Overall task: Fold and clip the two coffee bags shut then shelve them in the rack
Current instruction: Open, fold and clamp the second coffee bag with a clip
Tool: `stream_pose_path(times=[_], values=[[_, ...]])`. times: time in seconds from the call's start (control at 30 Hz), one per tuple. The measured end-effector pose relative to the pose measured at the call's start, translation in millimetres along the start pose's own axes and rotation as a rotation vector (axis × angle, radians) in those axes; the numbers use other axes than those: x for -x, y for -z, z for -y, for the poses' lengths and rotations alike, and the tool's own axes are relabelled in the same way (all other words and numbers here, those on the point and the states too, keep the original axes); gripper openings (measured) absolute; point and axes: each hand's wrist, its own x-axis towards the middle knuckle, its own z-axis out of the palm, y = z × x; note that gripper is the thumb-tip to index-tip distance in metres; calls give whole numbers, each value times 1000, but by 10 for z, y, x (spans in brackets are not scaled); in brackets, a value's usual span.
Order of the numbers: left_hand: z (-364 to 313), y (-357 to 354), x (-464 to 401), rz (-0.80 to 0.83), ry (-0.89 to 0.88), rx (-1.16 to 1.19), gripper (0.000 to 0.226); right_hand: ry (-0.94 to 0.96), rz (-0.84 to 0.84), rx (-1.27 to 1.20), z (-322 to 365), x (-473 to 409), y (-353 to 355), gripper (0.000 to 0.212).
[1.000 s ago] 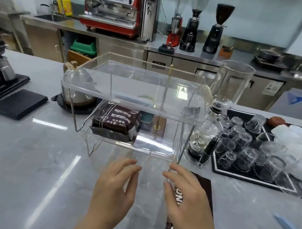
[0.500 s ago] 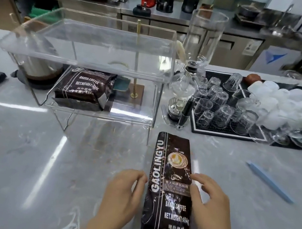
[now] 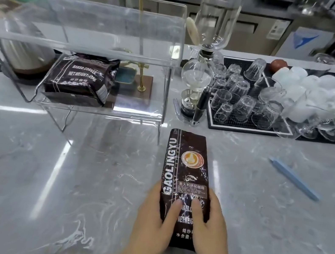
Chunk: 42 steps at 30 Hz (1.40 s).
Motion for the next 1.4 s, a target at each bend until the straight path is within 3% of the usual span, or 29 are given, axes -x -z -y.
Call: stream_pose_path(times=[0.47, 0.77, 0.9, 1.23, 1.4], values=[[5, -60, -20, -122, 198, 144, 33, -2, -32, -31, -127, -14, 4, 30], [-35, -63, -206, -124, 105, -45, 23, -21, -119, 88, -115, -252, -48, 28], [-53, -29, -227, -109, 140, 29, 30, -22, -120, 97, -137, -251, -37, 27], [23, -78, -247, -168, 332, 340, 26, -6, -152, 50, -169, -271, -45, 30], [-49, -64, -199, -148, 302, 504, 26, 35, -168, -86, -118, -216, -20, 26]])
